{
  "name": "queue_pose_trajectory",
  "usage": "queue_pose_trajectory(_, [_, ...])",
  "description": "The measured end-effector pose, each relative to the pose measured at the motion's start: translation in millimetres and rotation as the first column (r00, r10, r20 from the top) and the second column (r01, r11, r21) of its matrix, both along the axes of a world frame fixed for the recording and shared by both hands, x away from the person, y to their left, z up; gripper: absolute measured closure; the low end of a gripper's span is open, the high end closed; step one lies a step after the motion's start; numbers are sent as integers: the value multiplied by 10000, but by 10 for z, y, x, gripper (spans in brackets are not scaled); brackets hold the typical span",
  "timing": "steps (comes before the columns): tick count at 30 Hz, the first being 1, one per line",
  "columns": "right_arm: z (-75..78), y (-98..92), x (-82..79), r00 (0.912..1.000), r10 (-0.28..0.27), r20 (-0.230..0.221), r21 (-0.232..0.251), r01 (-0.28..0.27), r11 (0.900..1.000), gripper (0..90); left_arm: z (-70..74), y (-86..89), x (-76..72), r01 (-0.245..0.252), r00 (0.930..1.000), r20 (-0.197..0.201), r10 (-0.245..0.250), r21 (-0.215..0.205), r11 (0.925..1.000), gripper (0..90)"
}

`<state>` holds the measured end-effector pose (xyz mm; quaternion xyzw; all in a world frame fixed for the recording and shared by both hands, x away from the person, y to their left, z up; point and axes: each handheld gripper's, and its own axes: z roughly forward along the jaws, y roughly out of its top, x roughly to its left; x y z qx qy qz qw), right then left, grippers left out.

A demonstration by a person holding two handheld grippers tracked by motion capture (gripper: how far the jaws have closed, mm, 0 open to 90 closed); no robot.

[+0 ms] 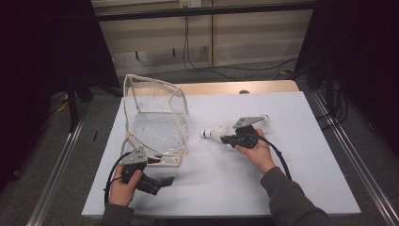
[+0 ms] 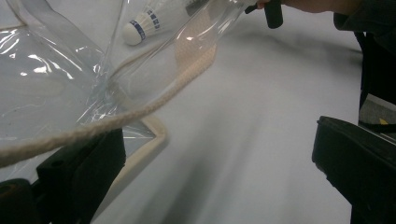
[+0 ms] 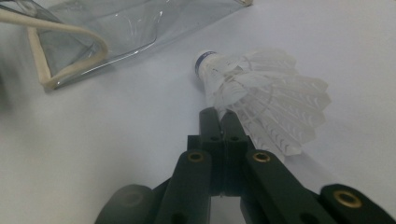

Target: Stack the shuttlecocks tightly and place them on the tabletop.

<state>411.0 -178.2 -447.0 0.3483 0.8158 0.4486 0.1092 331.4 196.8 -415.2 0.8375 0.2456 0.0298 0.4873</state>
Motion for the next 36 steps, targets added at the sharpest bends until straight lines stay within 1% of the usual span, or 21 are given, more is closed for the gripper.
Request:
queue_pose_trajectory(2, [7,-7,7,10000,13,51,31,-13,10000,900,0,0,1,2,10000,-5,-2,0,10000,28])
queue_pose_trajectory(4, [13,-14,15,10000,17,56,166,-18,9999,900,-1,-1,2,7,10000,-9,-7,3,10000,28])
queue_pose_trajectory(8, [13,-27,38,9999,-26,97,57,25,10000,900,-1,-1,3,6,10000,-18,-6,0,10000,28])
queue_pose_trajectory(9, [12,-30,45,10000,-10,66,133,9,9999,900,-1,-1,3,10,10000,-17,-10,1,10000,28])
queue_pose_trajectory(13, [14,-20,54,10000,-65,60,54,64,10000,900,-2,0,5,16,10000,-26,-16,-14,10000,28])
queue_pose_trajectory(16, [6,-17,56,9999,-107,-22,168,108,9998,895,0,1,4,19,10000,-28,-19,-10,10000,28])
queue_pose_trajectory(19, [2,-12,56,9999,-108,-25,182,108,9998,874,0,2,4,19,10000,-24,-19,-5,10000,28])
queue_pose_trajectory(23, [3,-2,45,10000,58,-73,140,-57,9999,899,3,4,3,16,10000,1,-16,-16,10000,28])
queue_pose_trajectory(24, [1,2,40,9998,164,-108,106,-163,9998,900,3,3,1,7,10000,-14,-8,-33,10000,28])
queue_pose_trajectory(31, [23,32,-1,9989,447,-131,-10,-447,9990,900,10,2,-4,-3,10000,-11,3,-40,10000,28])
queue_pose_trajectory(35, [20,32,-8,9992,380,-157,-24,-381,9993,897,9,0,-5,-1,10000,-2,1,-51,10000,28])
queue_pose_trajectory(36, [13,24,-3,9994,289,-200,-19,-290,9996,894,9,1,-4,-1,10000,-6,1,-58,10000,28])
